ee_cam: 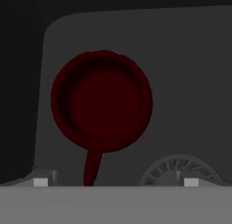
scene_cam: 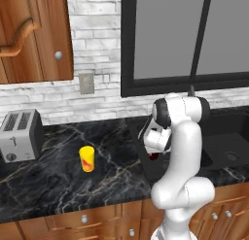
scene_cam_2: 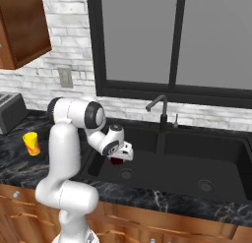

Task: Move any existing items from the left basin to the right basin for drying. Then move the cup from the counter to the left basin of the sink for washing.

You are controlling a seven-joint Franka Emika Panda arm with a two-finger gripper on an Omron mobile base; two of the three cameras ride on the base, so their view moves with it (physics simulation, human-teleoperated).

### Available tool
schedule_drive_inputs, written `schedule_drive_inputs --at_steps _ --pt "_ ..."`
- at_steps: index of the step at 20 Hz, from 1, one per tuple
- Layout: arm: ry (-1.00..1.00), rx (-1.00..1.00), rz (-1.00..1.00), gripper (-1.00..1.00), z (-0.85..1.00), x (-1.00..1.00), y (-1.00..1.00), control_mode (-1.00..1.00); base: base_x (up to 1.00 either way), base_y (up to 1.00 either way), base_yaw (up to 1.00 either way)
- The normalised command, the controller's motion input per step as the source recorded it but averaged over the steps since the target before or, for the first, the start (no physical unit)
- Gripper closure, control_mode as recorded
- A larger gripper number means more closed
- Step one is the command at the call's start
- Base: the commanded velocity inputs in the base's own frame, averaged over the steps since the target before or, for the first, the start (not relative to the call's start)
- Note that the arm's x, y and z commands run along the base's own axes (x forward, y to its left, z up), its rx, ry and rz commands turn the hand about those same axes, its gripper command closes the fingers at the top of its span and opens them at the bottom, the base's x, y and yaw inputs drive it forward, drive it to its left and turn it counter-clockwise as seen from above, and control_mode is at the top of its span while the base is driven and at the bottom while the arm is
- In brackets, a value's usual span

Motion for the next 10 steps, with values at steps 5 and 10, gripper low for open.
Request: schedule_drive_inputs --at_steps 5,10 --pt "0.02 0.0 0.0 -1.0 -0.24 0.1 0.12 -1.0 0.0 0.0 0.0" --pt "0.03 0.0 0.0 -1.0 -0.29 0.06 0.11 -1.0 0.0 0.0 0.0"
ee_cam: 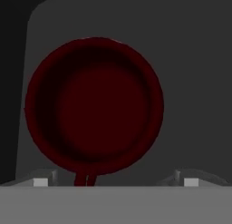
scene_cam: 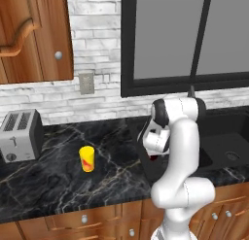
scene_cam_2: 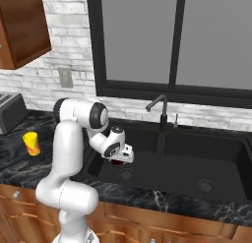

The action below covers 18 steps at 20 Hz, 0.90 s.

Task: Move any existing items from the left basin to the right basin for drying. Then move the cup from the counter to the left basin of the sink for washing.

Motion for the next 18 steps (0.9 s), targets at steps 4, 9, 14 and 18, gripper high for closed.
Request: schedule_drive_inputs --at_steps 4,9,14,18 --pt "0.03 0.0 0.0 -1.0 -0.34 0.0 0.1 -1.0 0.0 0.0 0.0" --pt "0.02 0.0 0.0 -1.0 -0.23 0.0 0.07 -1.0 0.0 0.0 0.0" --pt "0.02 0.0 0.0 -1.0 -0.26 0.0 0.13 -1.0 0.0 0.0 0.0" --pt "0.04 0.0 0.0 -1.0 -0.33 0.03 0.16 -1.0 0.0 0.0 0.0"
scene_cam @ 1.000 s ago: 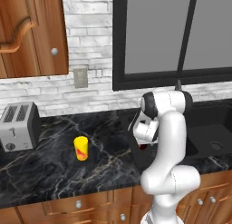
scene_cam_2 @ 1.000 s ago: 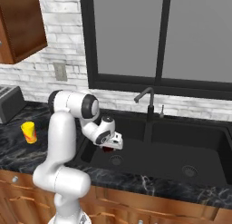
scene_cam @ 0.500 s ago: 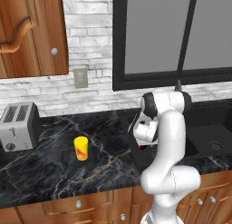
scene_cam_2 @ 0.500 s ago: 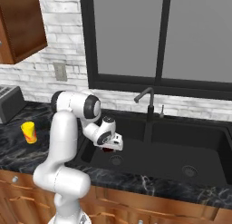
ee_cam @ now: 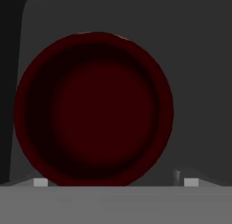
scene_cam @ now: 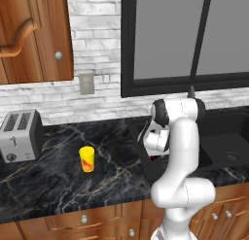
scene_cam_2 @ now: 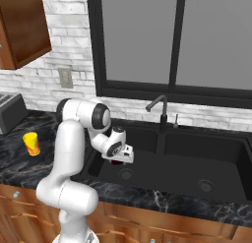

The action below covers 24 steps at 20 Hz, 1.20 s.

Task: Move any existing items from the left basin to the right basin for drying. Then move the cup from the counter to the left basin of the sink for washing.

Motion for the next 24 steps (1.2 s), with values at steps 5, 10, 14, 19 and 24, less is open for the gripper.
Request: schedule_drive_inputs --at_steps 5,10,14,19,24 --pt "0.03 0.0 0.0 1.0 -0.25 0.01 0.1 -1.0 0.0 0.0 0.0" --pt "0.02 0.0 0.0 1.0 -0.05 0.0 0.04 -1.0 0.0 0.0 0.0" --pt "0.03 0.0 0.0 1.0 -0.03 0.0 0.04 -1.0 0.0 0.0 0.0" --pt "0.02 0.0 0.0 1.0 0.0 0.01 0.03 -1.0 0.0 0.0 0.0" --pt "0.0 0.0 0.0 1.0 -0.01 0.0 0.0 -1.0 0.0 0.0 0.0"
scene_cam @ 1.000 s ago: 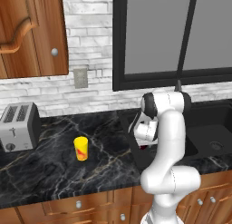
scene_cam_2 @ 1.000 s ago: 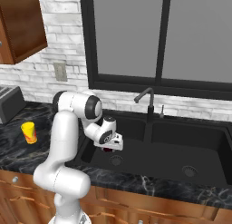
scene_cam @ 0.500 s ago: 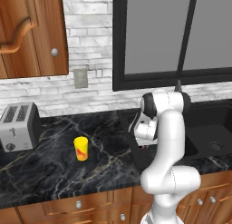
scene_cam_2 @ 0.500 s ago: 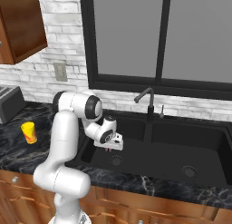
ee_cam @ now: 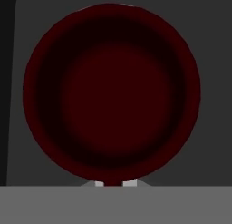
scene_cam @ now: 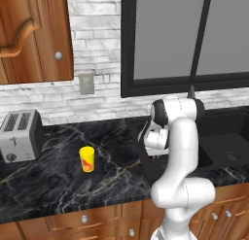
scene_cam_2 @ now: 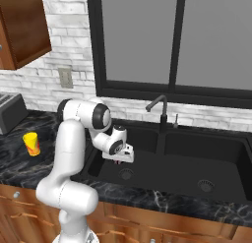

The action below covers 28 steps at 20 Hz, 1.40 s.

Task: Move any existing items from the left basin to the right basin for drying. Then move the cup from the counter to the left basin of the sink for washing.

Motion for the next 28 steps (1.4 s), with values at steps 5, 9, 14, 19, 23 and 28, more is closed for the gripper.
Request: schedule_drive_inputs --at_steps 5,9,14,19,23,28 --pt "0.0 0.0 0.0 1.0 -0.03 0.0 0.0 -1.0 0.0 0.0 0.0" --pt "0.0 0.0 0.0 1.0 -0.01 0.0 0.0 -1.0 0.0 0.0 0.0" --pt "0.0 0.0 0.0 1.0 0.0 0.0 0.0 -1.0 0.0 0.0 0.0" --pt "0.0 0.0 0.0 1.0 0.05 -0.08 0.0 -1.0 0.0 0.0 0.0" --pt "0.0 0.0 0.0 1.0 0.2 -0.13 -0.05 -1.0 0.0 0.0 0.0" --pt "0.0 0.0 0.0 1.0 0.44 -0.1 -0.13 -1.0 0.0 0.0 0.0"
